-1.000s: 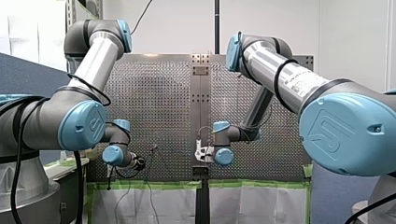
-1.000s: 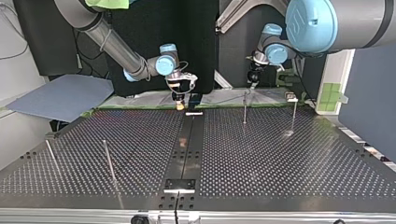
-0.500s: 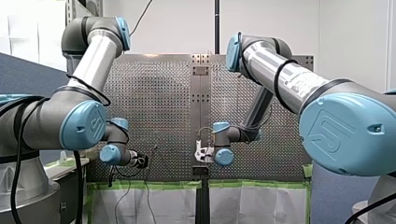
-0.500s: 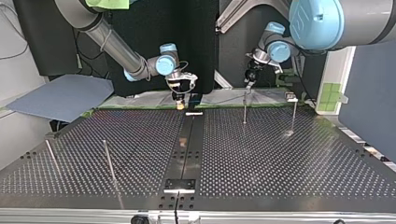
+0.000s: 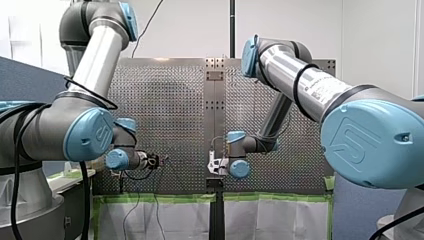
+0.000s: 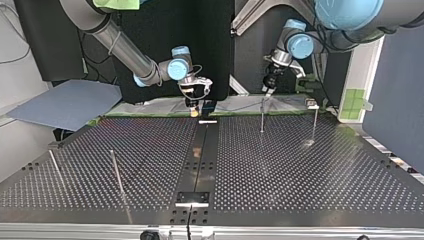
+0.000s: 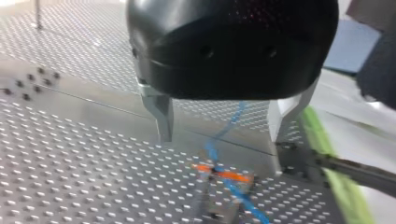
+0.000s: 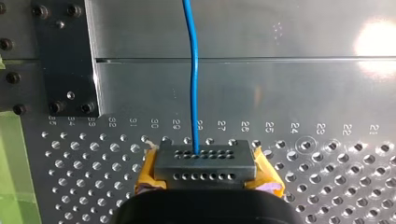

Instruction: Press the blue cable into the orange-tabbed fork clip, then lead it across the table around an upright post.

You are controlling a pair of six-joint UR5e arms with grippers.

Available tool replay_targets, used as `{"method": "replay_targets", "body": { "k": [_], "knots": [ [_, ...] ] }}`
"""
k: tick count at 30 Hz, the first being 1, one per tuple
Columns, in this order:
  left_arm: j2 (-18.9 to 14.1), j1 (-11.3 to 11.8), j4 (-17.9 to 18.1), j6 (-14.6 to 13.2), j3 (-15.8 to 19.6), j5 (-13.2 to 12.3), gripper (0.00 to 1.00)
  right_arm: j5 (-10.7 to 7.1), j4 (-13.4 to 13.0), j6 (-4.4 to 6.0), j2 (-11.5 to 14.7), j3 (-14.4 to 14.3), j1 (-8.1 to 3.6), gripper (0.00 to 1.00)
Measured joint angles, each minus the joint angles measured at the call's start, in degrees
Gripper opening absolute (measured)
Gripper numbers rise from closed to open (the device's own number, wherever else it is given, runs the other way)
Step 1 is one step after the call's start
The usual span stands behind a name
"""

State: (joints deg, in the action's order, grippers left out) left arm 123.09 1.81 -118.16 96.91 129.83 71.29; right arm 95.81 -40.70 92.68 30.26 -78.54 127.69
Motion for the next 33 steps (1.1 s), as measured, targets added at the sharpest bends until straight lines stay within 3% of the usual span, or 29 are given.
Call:
{"method": "replay_targets", "body": {
  "k": [6, 19, 33],
  "knots": [
    [-2.20, -0.66, 0.45, 1.15, 0.03, 1.69, 1.00, -0.14, -0.02, 0.12, -0.05, 0.00, -0.02, 0.00],
    [-2.44, -2.49, -1.54, 1.51, 0.05, 7.70, 1.00, -0.18, 0.00, 0.20, -0.22, 0.00, -0.09, 0.00],
    [-1.21, -3.54, -2.08, 2.96, 0.11, 8.41, 1.00, -0.27, -0.08, 0.33, -0.43, 0.00, 0.03, 0.00]
  ]
}}
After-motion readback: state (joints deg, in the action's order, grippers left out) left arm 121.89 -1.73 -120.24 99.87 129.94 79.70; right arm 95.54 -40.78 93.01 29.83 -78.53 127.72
